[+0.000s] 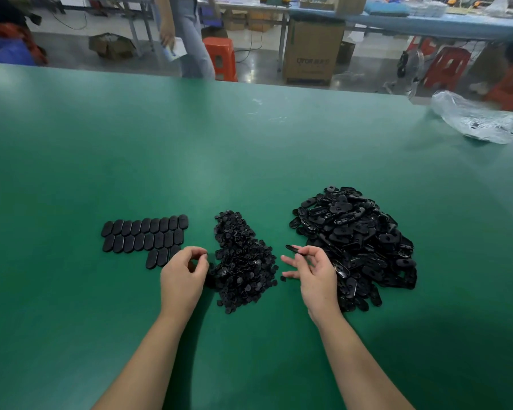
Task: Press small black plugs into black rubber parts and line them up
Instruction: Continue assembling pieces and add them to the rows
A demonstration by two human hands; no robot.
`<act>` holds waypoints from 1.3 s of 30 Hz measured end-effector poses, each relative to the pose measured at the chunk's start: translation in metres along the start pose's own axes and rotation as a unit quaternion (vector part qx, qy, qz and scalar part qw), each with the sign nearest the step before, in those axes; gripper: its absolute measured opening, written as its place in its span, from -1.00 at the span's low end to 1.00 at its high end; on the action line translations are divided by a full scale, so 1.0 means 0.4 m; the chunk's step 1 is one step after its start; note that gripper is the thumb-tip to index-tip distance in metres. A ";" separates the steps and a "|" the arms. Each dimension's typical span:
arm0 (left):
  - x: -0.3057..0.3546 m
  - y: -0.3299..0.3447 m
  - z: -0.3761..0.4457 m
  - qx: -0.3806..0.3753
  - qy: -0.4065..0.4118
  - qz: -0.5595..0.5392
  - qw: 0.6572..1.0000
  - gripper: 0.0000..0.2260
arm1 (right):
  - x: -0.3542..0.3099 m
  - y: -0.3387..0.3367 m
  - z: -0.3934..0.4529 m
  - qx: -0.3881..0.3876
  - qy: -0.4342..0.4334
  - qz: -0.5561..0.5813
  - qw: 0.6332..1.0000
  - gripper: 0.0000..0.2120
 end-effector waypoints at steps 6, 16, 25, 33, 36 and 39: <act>0.006 -0.003 0.001 0.004 0.002 0.001 1.000 -0.88 | -0.004 0.006 -0.005 -0.015 -0.006 -0.012 1.000 -0.94; 0.149 0.107 -0.025 -0.120 0.027 -0.064 0.990 -0.86 | 0.010 0.021 -0.008 -0.022 -0.001 -0.048 0.999 -0.76; 0.221 0.225 -0.023 -0.194 -0.010 -0.021 0.981 -0.93 | 0.019 0.012 -0.002 -0.024 -0.025 -0.115 0.993 -0.79; 0.235 0.240 -0.030 -0.194 -0.002 0.004 0.981 -0.91 | 0.027 0.010 0.002 -0.022 -0.037 -0.145 0.989 -0.78; 0.242 0.244 -0.028 -0.194 -0.006 0.015 0.981 -0.92 | 0.027 0.009 0.003 -0.019 -0.039 -0.139 0.989 -0.78; 0.252 0.245 -0.023 -0.193 -0.005 0.029 0.981 -0.92 | 0.023 0.008 0.000 -0.018 -0.036 -0.119 0.992 -0.76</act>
Point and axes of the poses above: each hand's wrist, its own z-axis towards the middle knuckle, its own y-axis out of the palm, x = y × z, the point moved 1 cm from there along z, towards the middle knuckle, and after that the axes turned 11 degrees about -z, right-handed, at the moved point
